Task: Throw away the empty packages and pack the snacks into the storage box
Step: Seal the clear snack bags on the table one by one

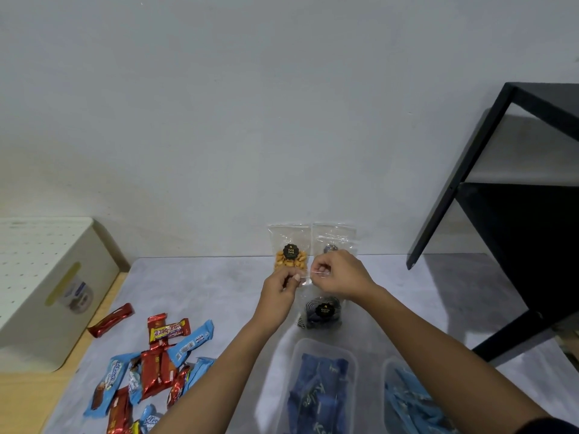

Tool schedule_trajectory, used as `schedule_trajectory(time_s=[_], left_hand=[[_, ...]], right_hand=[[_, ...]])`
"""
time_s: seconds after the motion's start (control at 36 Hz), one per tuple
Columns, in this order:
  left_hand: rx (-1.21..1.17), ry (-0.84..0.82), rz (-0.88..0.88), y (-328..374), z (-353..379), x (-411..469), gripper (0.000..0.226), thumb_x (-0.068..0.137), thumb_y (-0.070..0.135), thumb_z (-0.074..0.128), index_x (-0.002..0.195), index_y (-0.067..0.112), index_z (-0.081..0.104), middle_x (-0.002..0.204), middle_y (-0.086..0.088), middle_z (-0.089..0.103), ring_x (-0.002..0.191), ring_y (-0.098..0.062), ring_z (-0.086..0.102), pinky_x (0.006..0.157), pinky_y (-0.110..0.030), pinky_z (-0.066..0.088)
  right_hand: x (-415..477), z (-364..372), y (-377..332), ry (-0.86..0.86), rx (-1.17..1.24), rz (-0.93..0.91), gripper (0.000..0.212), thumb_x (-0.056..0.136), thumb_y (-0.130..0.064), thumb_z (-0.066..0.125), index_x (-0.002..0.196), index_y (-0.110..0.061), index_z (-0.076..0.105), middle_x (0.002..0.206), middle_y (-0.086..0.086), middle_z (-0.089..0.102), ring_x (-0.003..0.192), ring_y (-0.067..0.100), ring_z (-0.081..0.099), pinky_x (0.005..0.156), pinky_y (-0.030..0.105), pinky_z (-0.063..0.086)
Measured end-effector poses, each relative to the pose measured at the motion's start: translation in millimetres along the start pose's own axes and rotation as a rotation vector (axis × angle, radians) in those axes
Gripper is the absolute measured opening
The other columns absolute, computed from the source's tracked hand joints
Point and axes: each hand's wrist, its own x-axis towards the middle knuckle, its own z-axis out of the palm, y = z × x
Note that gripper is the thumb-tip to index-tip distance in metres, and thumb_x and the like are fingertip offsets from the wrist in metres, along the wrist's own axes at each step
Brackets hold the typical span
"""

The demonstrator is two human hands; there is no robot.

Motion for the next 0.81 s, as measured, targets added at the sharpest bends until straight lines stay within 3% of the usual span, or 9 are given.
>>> schedule_trajectory(time_s=[0.11, 0.22, 0.39, 0.5, 0.64, 0.81], left_hand=[[-0.003, -0.017, -0.029, -2.1, -0.7, 1.7, 0.017, 0.094, 0.006, 0.048, 0.096, 0.008, 0.065, 0.093, -0.007, 0.065, 0.090, -0.017, 0.060, 0.082, -0.023, 0.047], [-0.023, 0.006, -0.047, -2.2, -1.9, 4.5, 0.018, 0.094, 0.006, 0.049, 0.095, 0.008, 0.067, 0.093, -0.006, 0.067, 0.087, -0.015, 0.061, 0.078, -0.016, 0.047], [0.014, -0.018, -0.060, -3.8, 0.2, 8.4, 0.017, 0.093, 0.008, 0.051, 0.093, 0.009, 0.068, 0.093, -0.010, 0.069, 0.089, -0.020, 0.064, 0.082, -0.028, 0.049], [-0.032, -0.034, -0.076, -4.3, -2.2, 9.4, 0.016, 0.092, 0.007, 0.053, 0.094, 0.006, 0.069, 0.088, -0.008, 0.069, 0.082, -0.014, 0.062, 0.079, -0.023, 0.049], [-0.013, -0.050, -0.073, -2.0, -4.9, 12.2, 0.019, 0.092, 0.005, 0.051, 0.088, 0.013, 0.068, 0.088, -0.005, 0.067, 0.081, -0.012, 0.062, 0.075, -0.014, 0.048], [0.043, -0.053, -0.060, -4.5, -4.5, 10.3, 0.018, 0.095, 0.010, 0.049, 0.090, 0.016, 0.065, 0.084, -0.001, 0.065, 0.078, -0.008, 0.060, 0.068, -0.007, 0.043]], right_hand=[[0.2, 0.4, 0.4, 0.005, -0.045, -0.014, 0.009, 0.078, -0.023, 0.059, 0.074, -0.025, 0.067, 0.070, -0.007, 0.063, 0.079, 0.016, 0.055, 0.061, 0.025, 0.039], [2.0, -2.6, 0.2, -0.035, -0.040, -0.004, 0.007, 0.078, -0.030, 0.062, 0.078, -0.027, 0.069, 0.079, -0.007, 0.069, 0.087, 0.015, 0.057, 0.069, 0.027, 0.046], [1.6, -4.7, -3.2, -0.025, -0.023, 0.026, 0.013, 0.075, -0.035, 0.067, 0.072, -0.022, 0.069, 0.071, -0.006, 0.067, 0.076, 0.011, 0.059, 0.066, 0.021, 0.038], [3.0, -3.8, -5.9, -0.003, -0.049, 0.037, 0.012, 0.074, -0.037, 0.067, 0.072, -0.025, 0.069, 0.070, -0.009, 0.063, 0.086, 0.016, 0.058, 0.076, 0.026, 0.044], [3.3, -0.8, -9.1, 0.019, -0.077, 0.040, 0.011, 0.075, -0.038, 0.066, 0.067, -0.032, 0.061, 0.070, -0.011, 0.060, 0.085, 0.013, 0.054, 0.086, 0.030, 0.037], [8.3, -6.3, -8.7, -0.095, 0.015, 0.081, 0.009, 0.077, -0.030, 0.070, 0.070, -0.031, 0.065, 0.066, -0.014, 0.056, 0.076, 0.007, 0.052, 0.067, 0.025, 0.044]])
